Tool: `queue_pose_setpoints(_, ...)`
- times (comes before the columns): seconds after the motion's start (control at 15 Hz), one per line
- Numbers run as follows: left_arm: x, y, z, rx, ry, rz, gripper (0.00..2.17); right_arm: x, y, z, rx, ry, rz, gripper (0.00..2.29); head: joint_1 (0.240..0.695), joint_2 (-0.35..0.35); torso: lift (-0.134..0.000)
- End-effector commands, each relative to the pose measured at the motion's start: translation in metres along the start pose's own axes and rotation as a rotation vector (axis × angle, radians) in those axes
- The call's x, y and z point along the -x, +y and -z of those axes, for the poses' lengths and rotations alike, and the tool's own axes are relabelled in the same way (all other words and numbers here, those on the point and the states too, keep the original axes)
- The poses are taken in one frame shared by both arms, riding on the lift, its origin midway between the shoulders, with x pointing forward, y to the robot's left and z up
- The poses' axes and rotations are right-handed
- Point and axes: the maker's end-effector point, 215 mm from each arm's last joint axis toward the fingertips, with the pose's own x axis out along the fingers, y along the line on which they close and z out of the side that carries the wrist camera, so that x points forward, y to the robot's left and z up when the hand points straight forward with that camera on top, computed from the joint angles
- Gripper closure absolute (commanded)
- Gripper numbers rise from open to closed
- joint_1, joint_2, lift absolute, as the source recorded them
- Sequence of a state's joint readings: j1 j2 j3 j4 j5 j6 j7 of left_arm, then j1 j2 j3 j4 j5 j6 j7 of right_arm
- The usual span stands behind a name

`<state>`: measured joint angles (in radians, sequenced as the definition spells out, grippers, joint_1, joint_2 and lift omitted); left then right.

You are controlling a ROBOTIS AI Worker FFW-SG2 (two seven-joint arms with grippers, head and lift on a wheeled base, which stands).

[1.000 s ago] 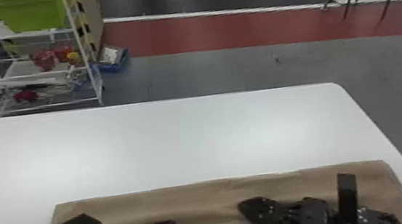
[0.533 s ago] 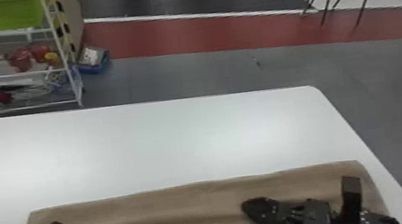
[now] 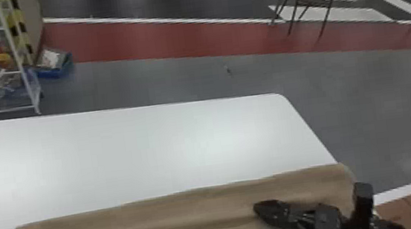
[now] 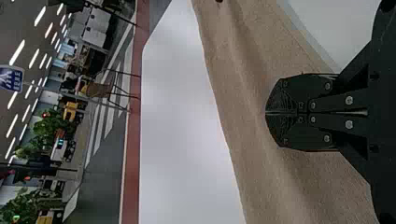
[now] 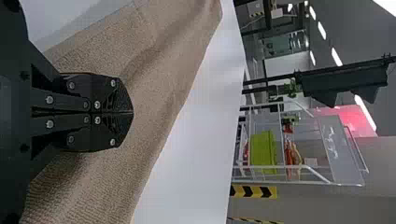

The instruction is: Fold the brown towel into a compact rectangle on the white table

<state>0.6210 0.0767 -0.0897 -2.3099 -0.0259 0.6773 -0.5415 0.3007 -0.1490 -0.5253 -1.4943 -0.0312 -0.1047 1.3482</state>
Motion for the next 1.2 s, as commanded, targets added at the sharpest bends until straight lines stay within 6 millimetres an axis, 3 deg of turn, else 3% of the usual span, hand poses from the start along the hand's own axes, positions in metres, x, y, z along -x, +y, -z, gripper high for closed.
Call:
queue_pose_setpoints(0.0,0.001,0.003,0.001,0.0,0.002,-0.004,1.5,0.033,-0.023,-0.008,-0.003,-0.031,0.054,1.63,0.695,-0.35,-0.122)
queue_pose_setpoints(0.13,0.0,0.003,0.0,-0.002,0.001,-0.007,1.5,0.042,-0.032,-0.018,-0.023,-0.065,0.072,1.63,0.695,-0.35,-0.122)
queue_pose_setpoints(0.33,0.002,0.007,0.001,-0.009,0.005,-0.024,1.5,0.031,-0.025,-0.023,-0.029,-0.073,0.053,1.63,0.695,-0.35,-0.122)
queue_pose_setpoints(0.53,0.013,0.03,0.005,-0.012,0.015,-0.116,1.48,0.023,-0.019,-0.027,-0.025,-0.085,0.037,1.63,0.695,-0.35,-0.122)
queue_pose_setpoints(0.67,0.021,0.042,0.004,-0.016,0.012,-0.155,1.2,0.022,-0.019,-0.031,-0.02,-0.087,0.036,1.63,0.695,-0.35,-0.122)
queue_pose_setpoints(0.73,0.025,0.041,0.0,-0.009,-0.001,-0.148,0.88,0.022,-0.019,-0.034,-0.017,-0.093,0.036,1.63,0.695,-0.35,-0.122)
queue_pose_setpoints(0.8,0.029,0.042,-0.004,-0.006,-0.01,-0.151,0.42,0.023,-0.019,-0.037,-0.015,-0.093,0.037,1.63,0.695,-0.341,-0.122)
queue_pose_setpoints(0.87,0.031,0.043,-0.006,-0.007,-0.012,-0.156,0.25,0.023,-0.019,-0.041,-0.014,-0.102,0.042,1.49,0.695,-0.331,-0.122)
queue_pose_setpoints(0.93,0.034,0.047,-0.003,0.0,0.005,-0.168,0.22,0.026,-0.017,-0.048,0.0,-0.11,0.05,1.24,0.695,-0.326,-0.122)
queue_pose_setpoints(1.13,0.035,0.053,0.014,0.028,0.069,-0.182,0.27,0.031,-0.019,-0.058,-0.004,-0.125,0.058,1.18,0.695,-0.314,-0.122)
